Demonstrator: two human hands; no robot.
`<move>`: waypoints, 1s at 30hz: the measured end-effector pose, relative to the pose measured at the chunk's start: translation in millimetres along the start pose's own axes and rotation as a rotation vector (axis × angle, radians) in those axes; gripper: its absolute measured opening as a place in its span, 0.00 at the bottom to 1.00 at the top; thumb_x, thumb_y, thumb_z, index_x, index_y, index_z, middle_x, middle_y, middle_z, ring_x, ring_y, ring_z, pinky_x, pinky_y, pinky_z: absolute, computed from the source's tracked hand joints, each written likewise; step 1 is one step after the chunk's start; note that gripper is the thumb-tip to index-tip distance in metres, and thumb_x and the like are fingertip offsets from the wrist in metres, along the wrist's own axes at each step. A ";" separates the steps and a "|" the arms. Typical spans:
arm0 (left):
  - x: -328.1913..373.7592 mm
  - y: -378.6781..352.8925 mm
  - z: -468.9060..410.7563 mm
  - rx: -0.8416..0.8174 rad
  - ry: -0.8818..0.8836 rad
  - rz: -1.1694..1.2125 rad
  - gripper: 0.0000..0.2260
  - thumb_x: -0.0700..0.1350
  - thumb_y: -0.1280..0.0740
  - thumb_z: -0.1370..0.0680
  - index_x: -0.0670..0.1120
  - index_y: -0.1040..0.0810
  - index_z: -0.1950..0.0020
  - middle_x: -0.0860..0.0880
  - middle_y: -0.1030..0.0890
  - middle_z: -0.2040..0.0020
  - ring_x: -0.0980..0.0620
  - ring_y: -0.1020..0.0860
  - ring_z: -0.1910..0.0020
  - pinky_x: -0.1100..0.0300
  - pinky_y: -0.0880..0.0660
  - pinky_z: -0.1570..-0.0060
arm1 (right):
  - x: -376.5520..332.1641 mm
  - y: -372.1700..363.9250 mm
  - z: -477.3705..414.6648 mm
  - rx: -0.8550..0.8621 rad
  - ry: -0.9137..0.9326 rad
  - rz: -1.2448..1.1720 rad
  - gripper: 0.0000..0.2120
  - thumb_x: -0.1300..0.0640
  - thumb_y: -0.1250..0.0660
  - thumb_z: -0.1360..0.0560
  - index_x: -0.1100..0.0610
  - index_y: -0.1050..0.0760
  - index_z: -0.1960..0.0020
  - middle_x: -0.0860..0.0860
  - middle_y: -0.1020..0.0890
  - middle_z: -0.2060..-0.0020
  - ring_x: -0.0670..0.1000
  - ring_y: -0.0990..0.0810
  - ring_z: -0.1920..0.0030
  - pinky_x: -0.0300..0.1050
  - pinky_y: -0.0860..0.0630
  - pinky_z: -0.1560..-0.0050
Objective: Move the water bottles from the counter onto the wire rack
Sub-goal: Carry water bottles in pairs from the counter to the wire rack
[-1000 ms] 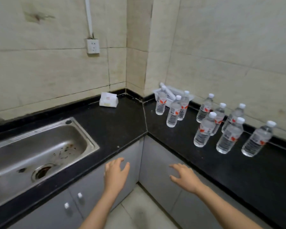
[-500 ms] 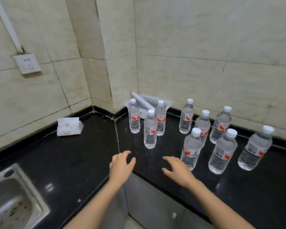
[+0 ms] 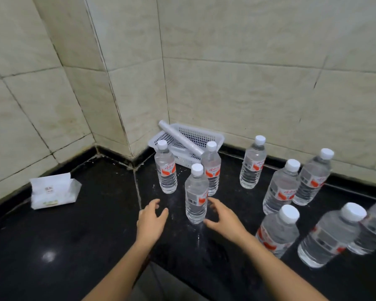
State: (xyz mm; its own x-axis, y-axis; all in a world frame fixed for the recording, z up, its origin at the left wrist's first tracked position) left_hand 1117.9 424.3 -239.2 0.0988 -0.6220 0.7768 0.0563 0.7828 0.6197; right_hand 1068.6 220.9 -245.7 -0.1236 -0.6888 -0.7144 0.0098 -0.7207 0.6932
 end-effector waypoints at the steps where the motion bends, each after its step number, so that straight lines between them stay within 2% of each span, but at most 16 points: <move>1: 0.8 -1.1 -14.7 -0.014 0.002 0.010 0.20 0.46 0.36 0.24 0.44 0.31 0.33 0.44 0.24 0.39 0.44 0.30 0.37 0.48 0.32 0.36 | -1.2 -0.9 -8.0 0.006 -0.023 -0.033 0.33 0.54 0.30 0.30 0.49 0.40 0.29 0.48 0.26 0.39 0.48 0.28 0.38 0.40 0.31 0.40; 6: 8.8 -7.8 -82.9 -0.086 -0.035 0.129 0.24 0.43 0.33 0.26 0.42 0.34 0.32 0.40 0.26 0.37 0.42 0.28 0.37 0.49 0.32 0.37 | -5.5 -10.5 -42.0 0.087 -0.160 -0.212 0.35 0.57 0.27 0.33 0.45 0.40 0.32 0.38 0.26 0.50 0.37 0.25 0.49 0.27 0.32 0.51; 9: 8.5 -12.5 -113.7 -0.117 -0.040 0.207 0.28 0.40 0.31 0.28 0.41 0.36 0.30 0.37 0.28 0.38 0.40 0.28 0.38 0.48 0.30 0.37 | -3.0 -22.5 -57.7 0.117 -0.211 -0.327 0.33 0.60 0.25 0.36 0.43 0.38 0.38 0.38 0.24 0.47 0.27 0.26 0.50 0.21 0.31 0.52; 10: 7.5 -13.9 -121.6 -0.129 -0.041 0.214 0.29 0.39 0.30 0.29 0.40 0.37 0.30 0.36 0.28 0.38 0.39 0.28 0.38 0.48 0.30 0.37 | -1.8 -27.9 -61.4 0.123 -0.240 -0.359 0.34 0.59 0.24 0.38 0.44 0.37 0.39 0.39 0.24 0.47 0.29 0.25 0.49 0.24 0.30 0.49; 13: 6.2 -16.9 -140.6 -0.155 -0.045 0.220 0.32 0.39 0.29 0.30 0.41 0.39 0.29 0.36 0.30 0.37 0.38 0.28 0.38 0.48 0.30 0.39 | 3.1 -43.0 -67.6 0.204 -0.302 -0.436 0.35 0.54 0.23 0.44 0.43 0.35 0.42 0.45 0.21 0.46 0.44 0.22 0.45 0.42 0.25 0.41; 14: 6.6 -17.4 -145.0 -0.154 -0.045 0.219 0.34 0.40 0.28 0.31 0.41 0.39 0.29 0.36 0.31 0.36 0.39 0.28 0.38 0.48 0.30 0.39 | 3.6 -46.6 -68.3 0.237 -0.317 -0.446 0.34 0.53 0.23 0.45 0.43 0.35 0.43 0.46 0.21 0.46 0.46 0.22 0.44 0.45 0.25 0.40; 20: 1.1 -24.5 -180.1 -0.178 -0.047 0.265 0.37 0.41 0.23 0.36 0.43 0.37 0.31 0.38 0.29 0.35 0.39 0.30 0.35 0.43 0.32 0.35 | -10.4 -64.6 -72.4 0.422 -0.447 -0.432 0.31 0.64 0.22 0.40 0.41 0.35 0.49 0.41 0.21 0.53 0.41 0.21 0.52 0.40 0.27 0.47; 24: 0.8 -31.7 -191.8 -0.219 -0.027 0.321 0.33 0.41 0.23 0.37 0.44 0.33 0.37 0.40 0.25 0.39 0.41 0.26 0.39 0.46 0.28 0.39 | -23.0 -74.6 -69.8 0.539 -0.514 -0.451 0.30 0.63 0.22 0.40 0.40 0.35 0.52 0.38 0.22 0.57 0.33 0.22 0.58 0.26 0.28 0.58; 30: -10.1 -24.7 -174.8 -0.170 -0.065 0.346 0.32 0.42 0.22 0.38 0.44 0.31 0.38 0.41 0.23 0.41 0.42 0.24 0.42 0.47 0.27 0.40 | -29.5 -78.0 -43.3 0.587 -0.548 -0.474 0.29 0.61 0.22 0.41 0.39 0.34 0.52 0.39 0.20 0.57 0.41 0.21 0.55 0.28 0.28 0.58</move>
State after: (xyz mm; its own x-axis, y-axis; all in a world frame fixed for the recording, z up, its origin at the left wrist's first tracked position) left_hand 1289.2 414.4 -282.0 0.0781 -0.3162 0.9455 0.1948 0.9349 0.2966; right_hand 1114.4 294.0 -282.8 -0.4387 -0.0920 -0.8939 -0.6463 -0.6588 0.3850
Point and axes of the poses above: each hand's wrist, its own z-axis away from the middle knuckle, its own y-axis out of the back of the hand, x = y × z, the point moved 1 cm from there along -z, towards the middle knuckle
